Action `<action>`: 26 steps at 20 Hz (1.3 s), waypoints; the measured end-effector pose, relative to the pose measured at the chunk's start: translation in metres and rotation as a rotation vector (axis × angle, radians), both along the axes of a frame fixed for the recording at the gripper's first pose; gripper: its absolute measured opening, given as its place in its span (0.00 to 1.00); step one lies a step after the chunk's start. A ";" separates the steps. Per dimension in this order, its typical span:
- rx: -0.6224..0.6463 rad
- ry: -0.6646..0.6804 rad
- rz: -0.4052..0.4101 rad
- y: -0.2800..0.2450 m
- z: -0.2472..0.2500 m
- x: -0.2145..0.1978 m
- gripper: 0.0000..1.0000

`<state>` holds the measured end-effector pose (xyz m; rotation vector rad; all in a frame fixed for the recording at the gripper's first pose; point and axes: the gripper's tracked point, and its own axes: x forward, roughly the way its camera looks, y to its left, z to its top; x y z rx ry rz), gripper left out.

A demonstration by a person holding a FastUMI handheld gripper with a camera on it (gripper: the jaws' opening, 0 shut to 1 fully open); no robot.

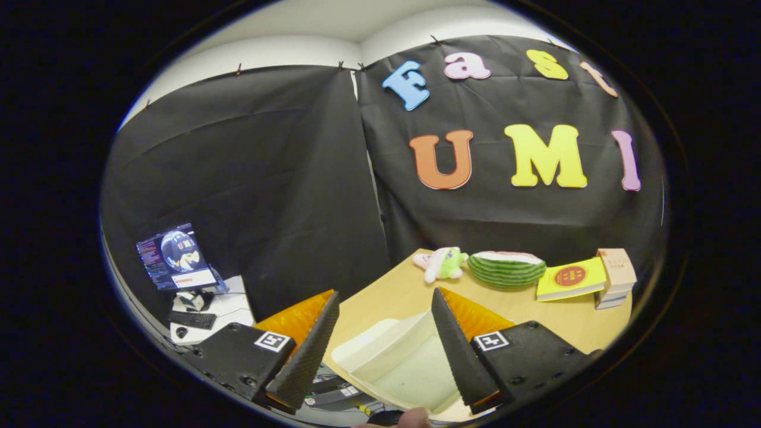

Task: Open the storage box then place both shoes into the box .Put the left shoe in first, then the right shoe, with the right side of both shoes facing outward in a uniform manner.

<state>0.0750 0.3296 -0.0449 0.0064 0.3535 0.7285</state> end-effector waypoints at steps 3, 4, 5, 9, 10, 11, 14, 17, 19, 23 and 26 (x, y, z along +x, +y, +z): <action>-0.024 -0.042 -0.054 -0.031 0.005 -0.001 0.98; -0.036 -0.055 -0.076 -0.044 0.005 -0.001 0.98; -0.048 -0.070 -0.099 -0.058 0.003 -0.001 0.98; -0.118 -0.096 -0.196 -0.116 -0.006 -0.001 1.00; -0.132 -0.089 -0.218 -0.131 -0.011 -0.002 1.00; -0.149 -0.073 -0.235 -0.143 -0.018 -0.005 1.00; -0.214 -0.027 -0.298 -0.188 -0.044 -0.005 1.00; -0.285 0.069 -0.323 -0.220 -0.087 -0.004 1.00; -0.315 0.159 -0.326 -0.234 -0.116 -0.004 1.00; -0.374 0.320 -0.341 -0.255 -0.169 0.000 1.00; -0.390 0.428 -0.359 -0.270 -0.199 0.002 1.00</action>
